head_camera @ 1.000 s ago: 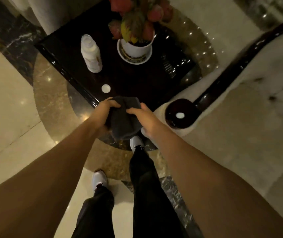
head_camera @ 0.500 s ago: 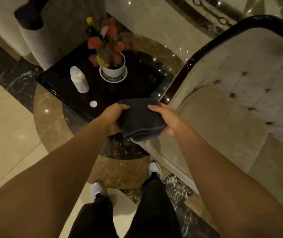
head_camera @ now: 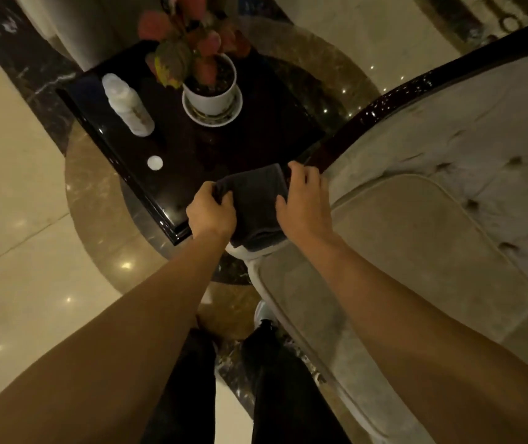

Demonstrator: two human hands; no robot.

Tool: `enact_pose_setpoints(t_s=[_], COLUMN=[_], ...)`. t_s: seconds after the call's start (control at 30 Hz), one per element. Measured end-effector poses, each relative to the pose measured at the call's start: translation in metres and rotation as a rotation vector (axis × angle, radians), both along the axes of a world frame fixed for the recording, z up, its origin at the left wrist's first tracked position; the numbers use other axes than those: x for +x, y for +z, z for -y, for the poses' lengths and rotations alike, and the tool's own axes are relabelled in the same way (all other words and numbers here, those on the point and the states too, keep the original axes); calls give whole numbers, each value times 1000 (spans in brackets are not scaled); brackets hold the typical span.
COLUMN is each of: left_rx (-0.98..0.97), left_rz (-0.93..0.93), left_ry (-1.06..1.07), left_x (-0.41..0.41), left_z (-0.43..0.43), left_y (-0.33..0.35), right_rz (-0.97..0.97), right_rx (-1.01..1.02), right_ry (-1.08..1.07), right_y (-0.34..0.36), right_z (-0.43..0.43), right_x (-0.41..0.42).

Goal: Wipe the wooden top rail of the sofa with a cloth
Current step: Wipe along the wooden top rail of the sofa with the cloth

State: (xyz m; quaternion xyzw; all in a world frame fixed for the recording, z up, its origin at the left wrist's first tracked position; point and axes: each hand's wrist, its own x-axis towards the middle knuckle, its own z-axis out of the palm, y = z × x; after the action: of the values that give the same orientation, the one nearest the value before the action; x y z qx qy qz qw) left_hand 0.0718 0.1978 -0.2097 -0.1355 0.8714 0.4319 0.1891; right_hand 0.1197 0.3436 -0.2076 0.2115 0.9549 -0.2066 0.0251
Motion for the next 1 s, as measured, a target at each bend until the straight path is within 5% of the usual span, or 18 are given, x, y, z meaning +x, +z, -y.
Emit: enact_pose_setpoints(t_s=[0.1,0.23,0.37,0.47,0.6,0.7,0.83,1.0], left_rx=[-27,56,87,102,131,106,77,38], left_rz=[-44,-31,100,190,170,114,106,27], left_ry=[100,351,433,389,367,387,338,302], left_x=[7,14,25,26,19,15,15,12], left_z=[10,29,45,45,45,40,20,5], left_y=[-19,-44,-56,-60,-58,-54,-53,-53], right_rz=[-91,139,147,187,140,153,198,109], right_rx=[143,182,323,482,295,234,436,422], right_ry=[287,481,645,522,229,353,692,396], right_y=[-17,-52,-62,-52,-58,-57,-50,-58], right_z=[26,76,36,-10,69,100,10,20], right_x=[-7,-16,-22,-29,-16,0,-10,-4])
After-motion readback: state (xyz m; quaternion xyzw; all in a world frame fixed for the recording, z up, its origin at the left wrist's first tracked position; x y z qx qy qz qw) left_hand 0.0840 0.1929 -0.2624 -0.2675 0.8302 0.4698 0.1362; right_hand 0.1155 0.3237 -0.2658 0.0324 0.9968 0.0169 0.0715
